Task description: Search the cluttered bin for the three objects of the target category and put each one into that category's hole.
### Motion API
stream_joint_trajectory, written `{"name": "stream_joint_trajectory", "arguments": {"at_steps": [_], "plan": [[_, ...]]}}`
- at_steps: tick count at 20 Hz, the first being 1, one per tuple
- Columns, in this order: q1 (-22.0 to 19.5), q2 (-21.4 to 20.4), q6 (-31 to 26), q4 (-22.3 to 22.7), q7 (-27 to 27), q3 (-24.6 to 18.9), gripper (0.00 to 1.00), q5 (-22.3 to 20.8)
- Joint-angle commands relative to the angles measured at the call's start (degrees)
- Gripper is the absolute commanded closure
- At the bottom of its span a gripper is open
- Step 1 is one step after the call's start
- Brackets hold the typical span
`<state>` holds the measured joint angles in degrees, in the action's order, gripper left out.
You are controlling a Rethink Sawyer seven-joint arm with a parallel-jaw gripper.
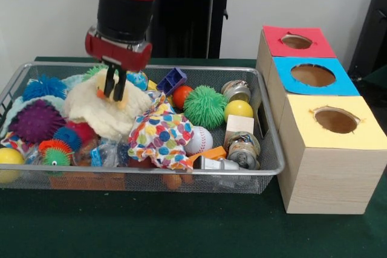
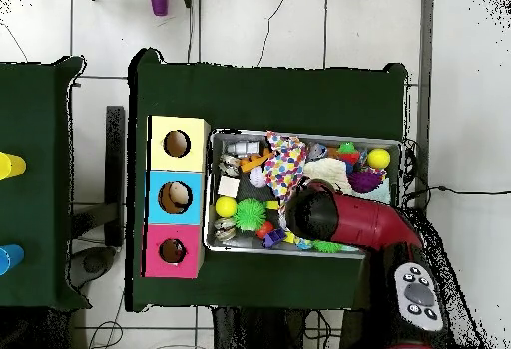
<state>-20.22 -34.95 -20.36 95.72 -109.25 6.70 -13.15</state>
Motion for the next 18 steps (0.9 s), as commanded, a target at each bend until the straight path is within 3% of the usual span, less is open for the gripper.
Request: {"name": "stream_joint_trajectory", "arguments": {"at_steps": [1,10,18], "plan": [[-1.29,-10.46,-17.96,9.84,-2.02,-5.7,1.0,5.98],[0.27,-11.83,-20.36,9.21,-2.6,-6.0,1.0,7.43],[2.21,-12.57,-17.75,13.12,-5.9,-5.99,1.0,10.16]]}}
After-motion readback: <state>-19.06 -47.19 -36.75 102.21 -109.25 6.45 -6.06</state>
